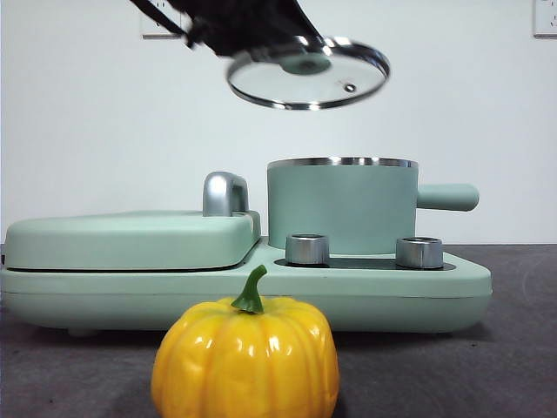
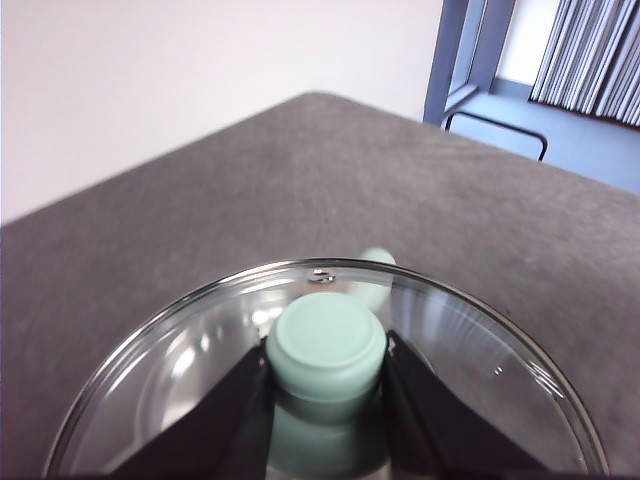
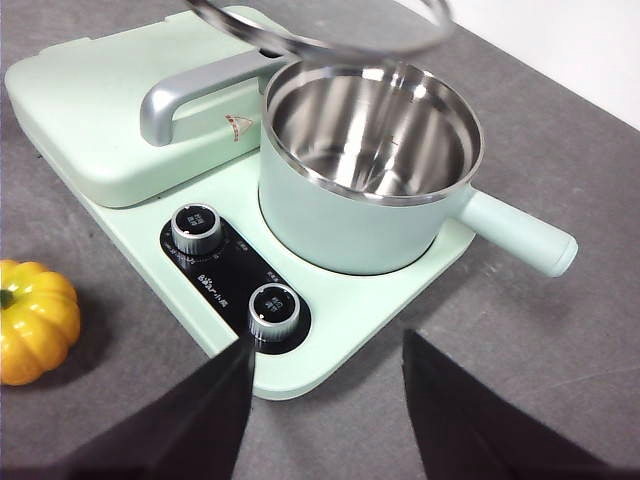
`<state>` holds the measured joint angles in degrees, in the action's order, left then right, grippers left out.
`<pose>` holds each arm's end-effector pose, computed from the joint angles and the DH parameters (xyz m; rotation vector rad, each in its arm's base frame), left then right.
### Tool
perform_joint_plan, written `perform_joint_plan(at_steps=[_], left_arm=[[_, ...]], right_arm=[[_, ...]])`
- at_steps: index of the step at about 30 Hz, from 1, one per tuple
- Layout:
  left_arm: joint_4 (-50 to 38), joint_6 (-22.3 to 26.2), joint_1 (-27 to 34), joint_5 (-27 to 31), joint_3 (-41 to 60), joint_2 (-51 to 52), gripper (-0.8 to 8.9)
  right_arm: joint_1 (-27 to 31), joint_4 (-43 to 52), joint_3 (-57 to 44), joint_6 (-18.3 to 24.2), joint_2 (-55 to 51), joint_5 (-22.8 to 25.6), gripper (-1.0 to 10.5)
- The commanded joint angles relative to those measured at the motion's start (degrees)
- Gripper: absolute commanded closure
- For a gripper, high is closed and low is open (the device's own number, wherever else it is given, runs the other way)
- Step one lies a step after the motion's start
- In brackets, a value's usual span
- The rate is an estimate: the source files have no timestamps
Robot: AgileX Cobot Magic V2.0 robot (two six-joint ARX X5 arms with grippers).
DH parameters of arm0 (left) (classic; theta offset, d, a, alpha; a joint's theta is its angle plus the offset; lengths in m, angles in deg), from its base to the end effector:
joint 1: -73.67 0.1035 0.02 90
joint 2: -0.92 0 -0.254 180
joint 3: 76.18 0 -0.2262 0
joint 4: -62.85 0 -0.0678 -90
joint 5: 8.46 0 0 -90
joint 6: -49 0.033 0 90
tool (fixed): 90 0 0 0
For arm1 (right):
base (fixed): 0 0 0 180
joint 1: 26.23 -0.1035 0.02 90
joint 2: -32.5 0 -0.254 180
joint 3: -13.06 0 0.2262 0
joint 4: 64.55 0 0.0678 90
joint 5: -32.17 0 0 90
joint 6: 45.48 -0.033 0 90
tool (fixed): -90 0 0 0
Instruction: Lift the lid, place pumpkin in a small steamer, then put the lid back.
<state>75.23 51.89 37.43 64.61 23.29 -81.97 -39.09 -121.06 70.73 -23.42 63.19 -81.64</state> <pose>0.2449 -0.1914 0.3209 0.0912 0.2396 -0.9293 0.0832 0.0327 0.2875 -0.3134 0.3941 0.7169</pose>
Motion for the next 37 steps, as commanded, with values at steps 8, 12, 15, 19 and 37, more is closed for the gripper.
perform_joint_plan(at_steps=[8,12,15,19,37], left_arm=[[19.3,-0.57,0.02,6.64,-1.75,10.69,8.03],[24.74,-0.52,0.02,9.84,-1.75,13.66,8.03],[27.47,-0.57,0.02,10.91,-1.73,15.96,8.03],[30.4,-0.59,0.02,13.6,-1.73,18.62,8.03],[36.04,0.76,0.79,17.29,-1.73,23.98,8.04]], right_arm=[[-3.89,0.35,0.9,-0.72,0.94,-1.81,6.9],[-7.3,0.33,0.9,-0.72,2.43,-1.86,6.7],[-10.4,0.37,0.9,-0.68,3.87,-1.84,6.7],[-15.19,0.44,0.9,-0.66,6.51,-1.64,6.7],[-35.17,9.7,0.9,-0.15,24.92,1.86,6.1]])
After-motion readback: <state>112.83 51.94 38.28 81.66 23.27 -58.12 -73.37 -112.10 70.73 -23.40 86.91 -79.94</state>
